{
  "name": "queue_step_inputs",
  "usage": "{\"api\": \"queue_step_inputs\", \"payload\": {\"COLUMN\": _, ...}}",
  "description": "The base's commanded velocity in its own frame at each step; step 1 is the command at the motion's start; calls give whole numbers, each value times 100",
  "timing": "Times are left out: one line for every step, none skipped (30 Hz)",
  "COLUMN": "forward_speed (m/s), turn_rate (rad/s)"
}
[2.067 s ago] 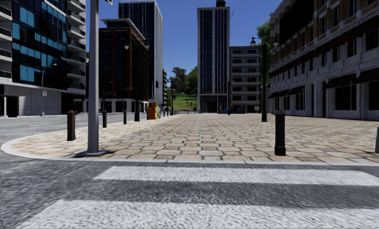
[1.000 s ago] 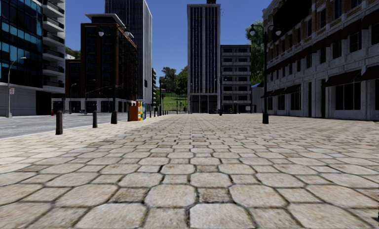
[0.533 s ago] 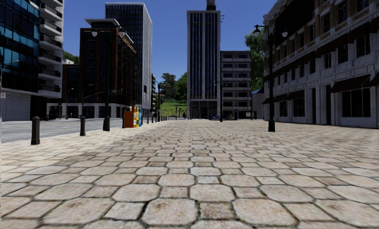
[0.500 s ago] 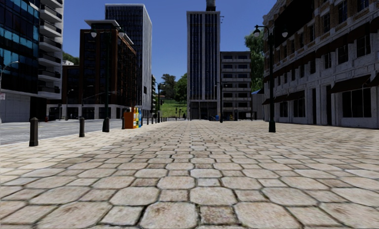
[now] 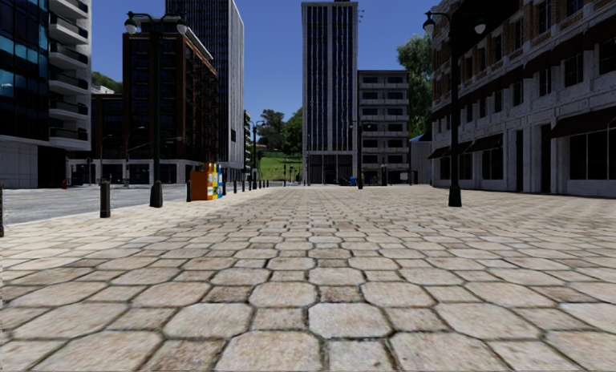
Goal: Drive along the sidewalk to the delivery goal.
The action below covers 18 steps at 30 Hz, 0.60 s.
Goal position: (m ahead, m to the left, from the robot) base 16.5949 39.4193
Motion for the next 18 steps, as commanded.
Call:
{"api": "queue_step_inputs", "payload": {"forward_speed": 200, "turn_rate": 0}}
{"api": "queue_step_inputs", "payload": {"forward_speed": 200, "turn_rate": 0}}
{"api": "queue_step_inputs", "payload": {"forward_speed": 200, "turn_rate": 0}}
{"api": "queue_step_inputs", "payload": {"forward_speed": 200, "turn_rate": 0}}
{"api": "queue_step_inputs", "payload": {"forward_speed": 200, "turn_rate": 0}}
{"api": "queue_step_inputs", "payload": {"forward_speed": 200, "turn_rate": 0}}
{"api": "queue_step_inputs", "payload": {"forward_speed": 200, "turn_rate": 0}}
{"api": "queue_step_inputs", "payload": {"forward_speed": 200, "turn_rate": 0}}
{"api": "queue_step_inputs", "payload": {"forward_speed": 200, "turn_rate": 0}}
{"api": "queue_step_inputs", "payload": {"forward_speed": 200, "turn_rate": 0}}
{"api": "queue_step_inputs", "payload": {"forward_speed": 200, "turn_rate": 0}}
{"api": "queue_step_inputs", "payload": {"forward_speed": 200, "turn_rate": 0}}
{"api": "queue_step_inputs", "payload": {"forward_speed": 200, "turn_rate": 0}}
{"api": "queue_step_inputs", "payload": {"forward_speed": 200, "turn_rate": 0}}
{"api": "queue_step_inputs", "payload": {"forward_speed": 200, "turn_rate": 0}}
{"api": "queue_step_inputs", "payload": {"forward_speed": 200, "turn_rate": 0}}
{"api": "queue_step_inputs", "payload": {"forward_speed": 200, "turn_rate": 0}}
{"api": "queue_step_inputs", "payload": {"forward_speed": 200, "turn_rate": 0}}
